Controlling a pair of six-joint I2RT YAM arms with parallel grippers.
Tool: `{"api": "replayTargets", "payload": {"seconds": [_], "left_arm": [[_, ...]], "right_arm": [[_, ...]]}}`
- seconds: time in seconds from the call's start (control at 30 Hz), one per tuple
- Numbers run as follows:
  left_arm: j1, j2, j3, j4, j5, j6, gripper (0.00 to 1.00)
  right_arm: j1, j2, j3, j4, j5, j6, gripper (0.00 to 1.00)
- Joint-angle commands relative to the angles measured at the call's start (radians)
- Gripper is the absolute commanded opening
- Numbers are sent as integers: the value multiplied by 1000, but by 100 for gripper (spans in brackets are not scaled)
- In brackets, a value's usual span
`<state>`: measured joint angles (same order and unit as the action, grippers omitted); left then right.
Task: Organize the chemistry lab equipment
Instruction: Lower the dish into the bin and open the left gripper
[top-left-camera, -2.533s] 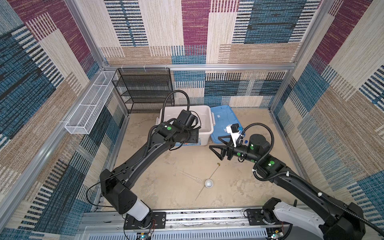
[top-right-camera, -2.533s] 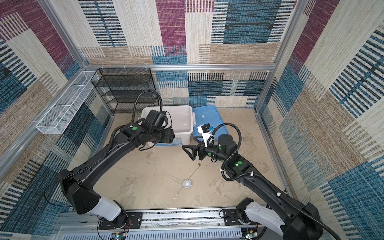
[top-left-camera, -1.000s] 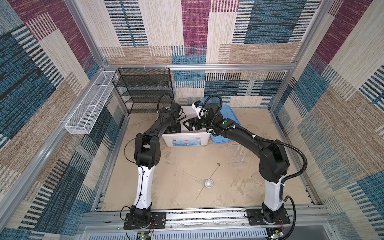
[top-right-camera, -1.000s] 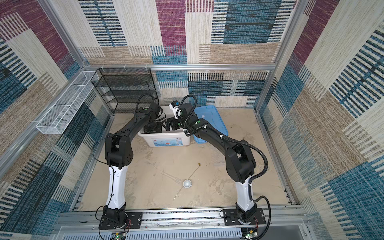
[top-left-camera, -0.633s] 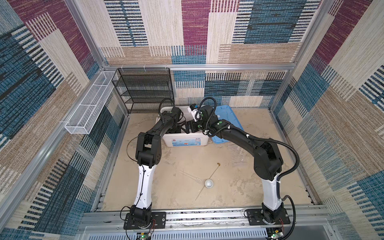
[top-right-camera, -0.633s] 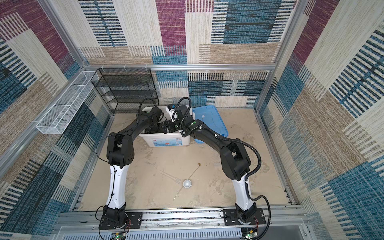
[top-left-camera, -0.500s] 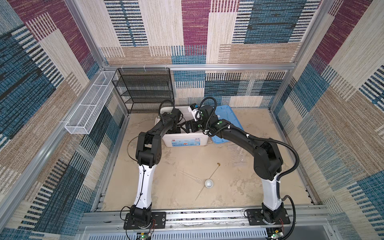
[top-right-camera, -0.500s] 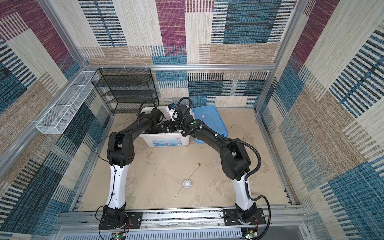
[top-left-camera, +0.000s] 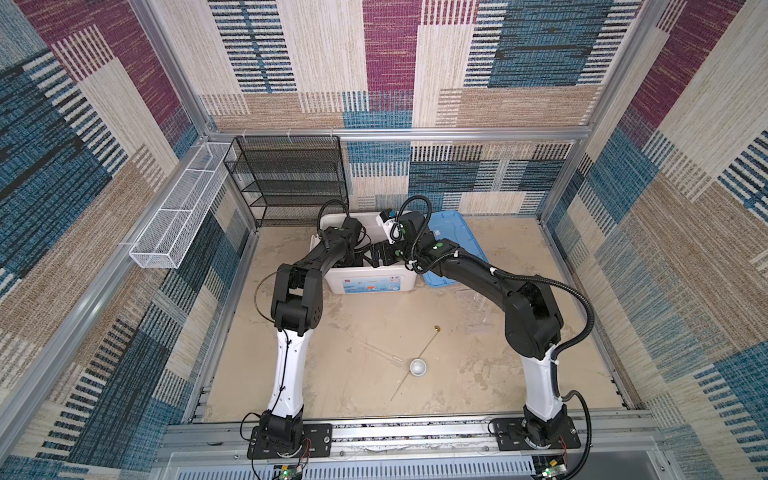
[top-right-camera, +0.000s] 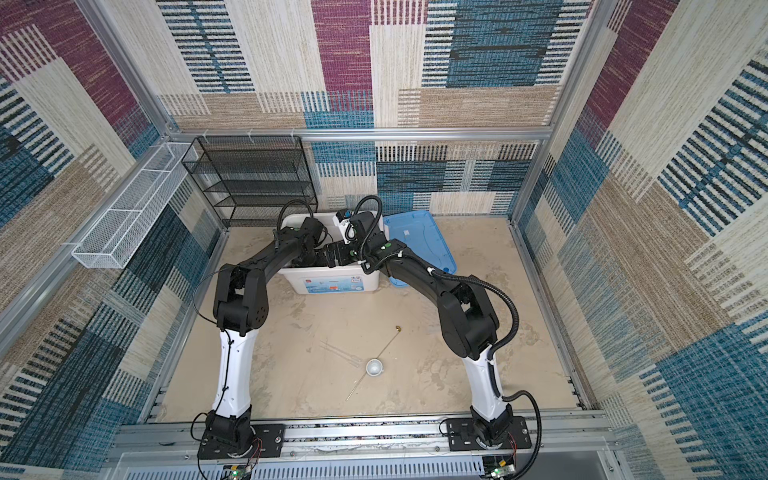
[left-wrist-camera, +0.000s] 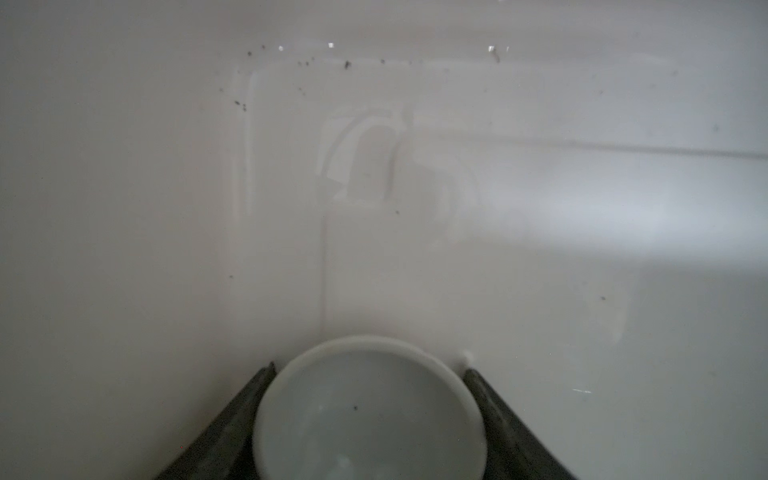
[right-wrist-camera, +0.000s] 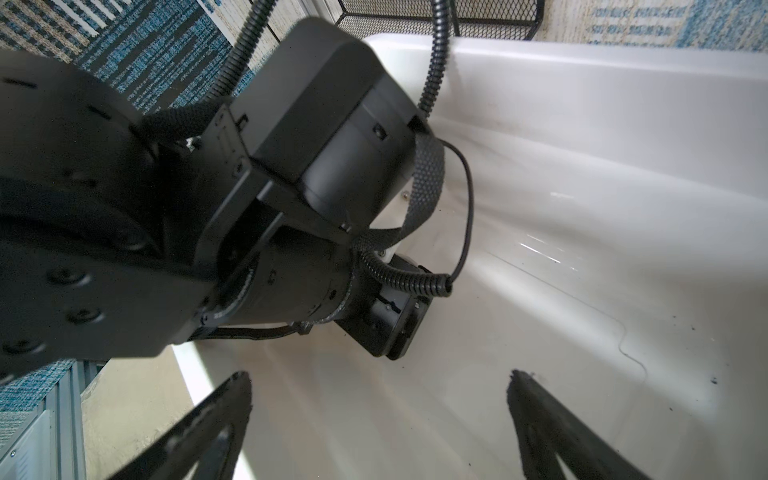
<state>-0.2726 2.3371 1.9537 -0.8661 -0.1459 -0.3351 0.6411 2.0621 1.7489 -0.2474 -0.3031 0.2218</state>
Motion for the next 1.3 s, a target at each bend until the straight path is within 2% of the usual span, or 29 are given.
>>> {"api": "replayTargets", "payload": {"seconds": [0.0,0.23,0.6,0.9,1.27], "left_arm": [[0,0,-7,-26,11,1,71],[0,-11,-11,-27,5,3,72],[-5,-38,-4,-28,-25,17,89],[-5,-99,13,-30,3,11,100],[-5,-207,42,-37,23,7,100]], "right_arm": [[2,-15,-9,33,19,6,97],[1,-28,-23,42,32,6,97],[2,-49,-25,41,41,5,98],[1,-71,-5,14,60,-3,98],[1,-154,-3,-44,111,-27,99]]}}
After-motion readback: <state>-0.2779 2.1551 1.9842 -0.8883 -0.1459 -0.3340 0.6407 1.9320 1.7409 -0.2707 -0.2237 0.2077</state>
